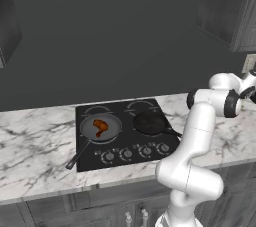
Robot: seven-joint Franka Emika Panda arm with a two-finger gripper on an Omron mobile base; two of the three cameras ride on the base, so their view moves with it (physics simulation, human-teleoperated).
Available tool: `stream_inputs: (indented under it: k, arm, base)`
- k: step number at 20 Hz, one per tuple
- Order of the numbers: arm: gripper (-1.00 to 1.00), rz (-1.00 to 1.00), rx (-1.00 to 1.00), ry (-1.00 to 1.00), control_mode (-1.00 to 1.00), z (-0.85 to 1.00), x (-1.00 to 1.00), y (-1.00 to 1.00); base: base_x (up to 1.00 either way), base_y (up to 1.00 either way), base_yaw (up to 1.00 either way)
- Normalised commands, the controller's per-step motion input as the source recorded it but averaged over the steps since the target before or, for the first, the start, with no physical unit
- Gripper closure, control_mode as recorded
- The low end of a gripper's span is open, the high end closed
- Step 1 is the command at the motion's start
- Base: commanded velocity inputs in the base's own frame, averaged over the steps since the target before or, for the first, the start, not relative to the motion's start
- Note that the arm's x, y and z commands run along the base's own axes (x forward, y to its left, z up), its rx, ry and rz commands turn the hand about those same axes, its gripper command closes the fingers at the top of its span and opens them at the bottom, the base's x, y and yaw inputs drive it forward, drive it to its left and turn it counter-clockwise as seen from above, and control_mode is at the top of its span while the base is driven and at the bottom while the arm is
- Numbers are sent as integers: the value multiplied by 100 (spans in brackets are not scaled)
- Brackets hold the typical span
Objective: Place both pans onto different burners. Then place the lemon wedge and the chicken drumstick on different pans.
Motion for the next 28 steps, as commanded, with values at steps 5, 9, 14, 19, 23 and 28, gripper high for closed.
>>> stream_inputs:
  k: [5, 9, 14, 19, 23, 28]
  arm:
    - [-100, 0, 0, 5, -100, -1, 3, 0]
    - [-100, 1, 0, 5, -100, -1, 6, 0]
    - [-100, 1, 0, 5, -100, 0, 7, -3]
    - [-100, 3, 0, 4, -100, 0, 11, -10]
    - [-100, 4, 0, 5, -100, 0, 7, -14]
    - [-100, 3, 0, 4, -100, 0, 9, -11]
  base:
    - [0, 0, 0]
    - [0, 0, 0]
    - [0, 0, 0]
    - [0, 0, 0]
    - [0, 0, 0]
    - [0, 0, 0]
